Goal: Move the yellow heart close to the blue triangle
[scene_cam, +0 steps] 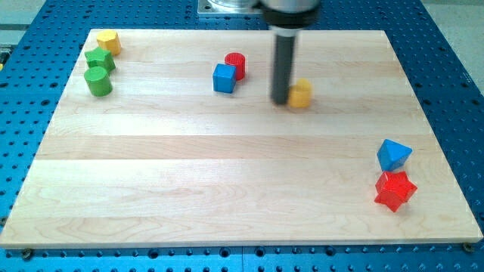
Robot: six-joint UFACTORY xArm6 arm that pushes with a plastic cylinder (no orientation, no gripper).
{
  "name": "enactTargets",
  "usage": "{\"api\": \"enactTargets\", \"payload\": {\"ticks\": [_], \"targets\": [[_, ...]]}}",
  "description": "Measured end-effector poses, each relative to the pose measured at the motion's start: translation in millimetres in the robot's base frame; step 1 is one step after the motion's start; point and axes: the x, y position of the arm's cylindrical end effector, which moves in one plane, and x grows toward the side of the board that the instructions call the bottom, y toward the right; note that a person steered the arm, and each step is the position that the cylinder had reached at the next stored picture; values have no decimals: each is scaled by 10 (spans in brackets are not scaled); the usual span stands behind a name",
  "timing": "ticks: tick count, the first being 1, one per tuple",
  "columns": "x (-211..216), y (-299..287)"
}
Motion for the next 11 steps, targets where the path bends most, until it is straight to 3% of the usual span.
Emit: {"api": "enactTargets", "payload": {"ticks": [1,2,3,6,9,11], "targets": [[99,776],[-240,638],[-332,1074],[219,1262],[303,746],[302,-1278]]}}
